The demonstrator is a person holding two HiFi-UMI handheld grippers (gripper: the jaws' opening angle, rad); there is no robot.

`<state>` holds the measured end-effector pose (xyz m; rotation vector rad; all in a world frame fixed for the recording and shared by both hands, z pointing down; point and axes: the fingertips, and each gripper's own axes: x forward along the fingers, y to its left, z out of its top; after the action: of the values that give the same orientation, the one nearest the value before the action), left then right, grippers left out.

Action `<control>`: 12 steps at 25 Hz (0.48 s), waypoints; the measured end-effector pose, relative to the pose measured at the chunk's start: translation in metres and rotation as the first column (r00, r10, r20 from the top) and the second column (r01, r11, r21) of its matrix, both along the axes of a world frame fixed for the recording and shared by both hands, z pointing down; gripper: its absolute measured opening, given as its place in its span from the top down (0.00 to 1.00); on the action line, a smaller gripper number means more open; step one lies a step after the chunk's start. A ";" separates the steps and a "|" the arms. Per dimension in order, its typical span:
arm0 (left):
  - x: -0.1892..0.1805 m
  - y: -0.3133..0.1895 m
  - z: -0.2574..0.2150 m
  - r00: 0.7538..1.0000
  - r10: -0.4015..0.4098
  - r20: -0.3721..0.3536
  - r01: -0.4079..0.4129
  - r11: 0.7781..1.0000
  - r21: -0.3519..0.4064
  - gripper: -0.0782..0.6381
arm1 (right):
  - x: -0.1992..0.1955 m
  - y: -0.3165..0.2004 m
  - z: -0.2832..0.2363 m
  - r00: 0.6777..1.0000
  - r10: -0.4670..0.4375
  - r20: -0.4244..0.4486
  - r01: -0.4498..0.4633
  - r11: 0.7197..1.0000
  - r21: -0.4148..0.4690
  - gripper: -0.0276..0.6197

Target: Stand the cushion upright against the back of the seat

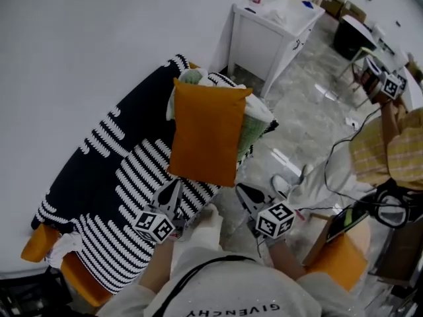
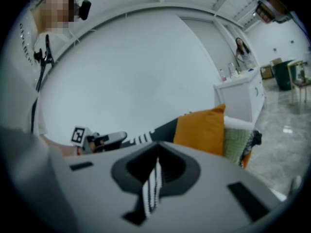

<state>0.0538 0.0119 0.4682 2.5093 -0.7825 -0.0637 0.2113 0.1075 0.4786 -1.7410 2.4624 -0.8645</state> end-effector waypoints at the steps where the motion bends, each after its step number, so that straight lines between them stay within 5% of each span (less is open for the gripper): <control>1: 0.004 -0.009 0.001 1.000 0.000 0.000 0.000 1.000 0.000 0.86 | 0.006 -0.008 0.003 1.000 0.013 0.000 -0.013 1.000 -0.008 0.93; 12: 0.049 -0.116 0.019 1.000 0.008 0.027 -0.007 1.000 -0.017 0.86 | 0.082 -0.119 0.034 0.990 0.129 0.049 -0.124 0.988 -0.098 0.93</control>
<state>0.1033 -0.1044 0.4874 2.5020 -0.7816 -0.0202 0.2938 -0.0117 0.5123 -1.8521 2.2836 -1.0169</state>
